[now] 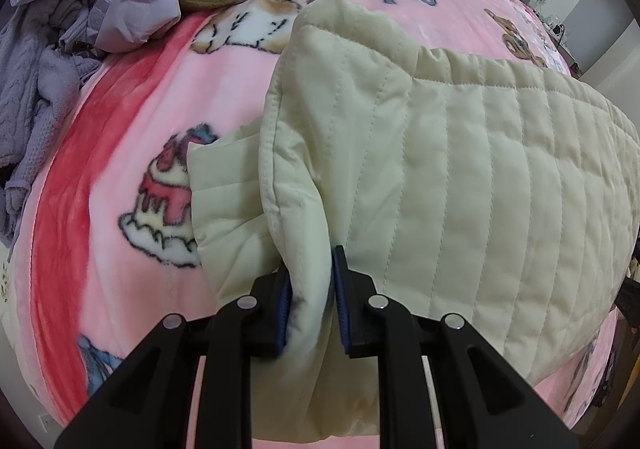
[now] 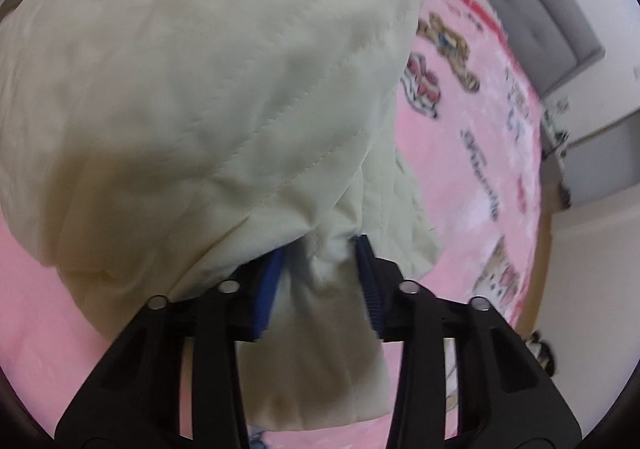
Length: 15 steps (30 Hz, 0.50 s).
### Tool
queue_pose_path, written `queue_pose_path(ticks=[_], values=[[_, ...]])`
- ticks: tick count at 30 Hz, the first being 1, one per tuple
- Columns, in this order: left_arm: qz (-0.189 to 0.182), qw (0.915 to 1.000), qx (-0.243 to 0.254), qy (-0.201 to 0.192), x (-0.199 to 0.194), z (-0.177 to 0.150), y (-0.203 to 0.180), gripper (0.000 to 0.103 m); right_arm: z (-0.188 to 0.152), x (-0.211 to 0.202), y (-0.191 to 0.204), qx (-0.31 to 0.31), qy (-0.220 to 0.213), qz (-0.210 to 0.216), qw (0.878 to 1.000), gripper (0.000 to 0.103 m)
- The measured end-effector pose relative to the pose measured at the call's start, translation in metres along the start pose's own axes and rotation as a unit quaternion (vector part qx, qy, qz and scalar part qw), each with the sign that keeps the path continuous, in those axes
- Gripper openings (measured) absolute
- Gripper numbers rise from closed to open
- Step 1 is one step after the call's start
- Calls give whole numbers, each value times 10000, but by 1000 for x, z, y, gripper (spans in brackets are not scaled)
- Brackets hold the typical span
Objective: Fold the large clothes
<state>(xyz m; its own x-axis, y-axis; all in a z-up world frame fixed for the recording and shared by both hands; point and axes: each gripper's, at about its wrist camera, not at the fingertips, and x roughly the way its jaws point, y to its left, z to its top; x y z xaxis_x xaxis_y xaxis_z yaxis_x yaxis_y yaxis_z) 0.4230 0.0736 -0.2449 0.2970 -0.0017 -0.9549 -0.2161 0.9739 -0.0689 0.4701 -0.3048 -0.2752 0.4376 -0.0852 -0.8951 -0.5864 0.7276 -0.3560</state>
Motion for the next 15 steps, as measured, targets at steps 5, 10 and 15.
queue_pose_path(ticks=[5, 10, 15], values=[[15, 10000, 14, -5, 0, 0, -1, 19, 2, 7, -9, 250, 74, 282, 9993, 11], [31, 10000, 17, 3, -1, 0, -2, 19, 0, 0, -28, 645, 42, 199, 9977, 7], [-4, 10000, 0, 67, 1, 1, 0, 21, -21, -3, -61, 1356, 102, 178, 9905, 6]])
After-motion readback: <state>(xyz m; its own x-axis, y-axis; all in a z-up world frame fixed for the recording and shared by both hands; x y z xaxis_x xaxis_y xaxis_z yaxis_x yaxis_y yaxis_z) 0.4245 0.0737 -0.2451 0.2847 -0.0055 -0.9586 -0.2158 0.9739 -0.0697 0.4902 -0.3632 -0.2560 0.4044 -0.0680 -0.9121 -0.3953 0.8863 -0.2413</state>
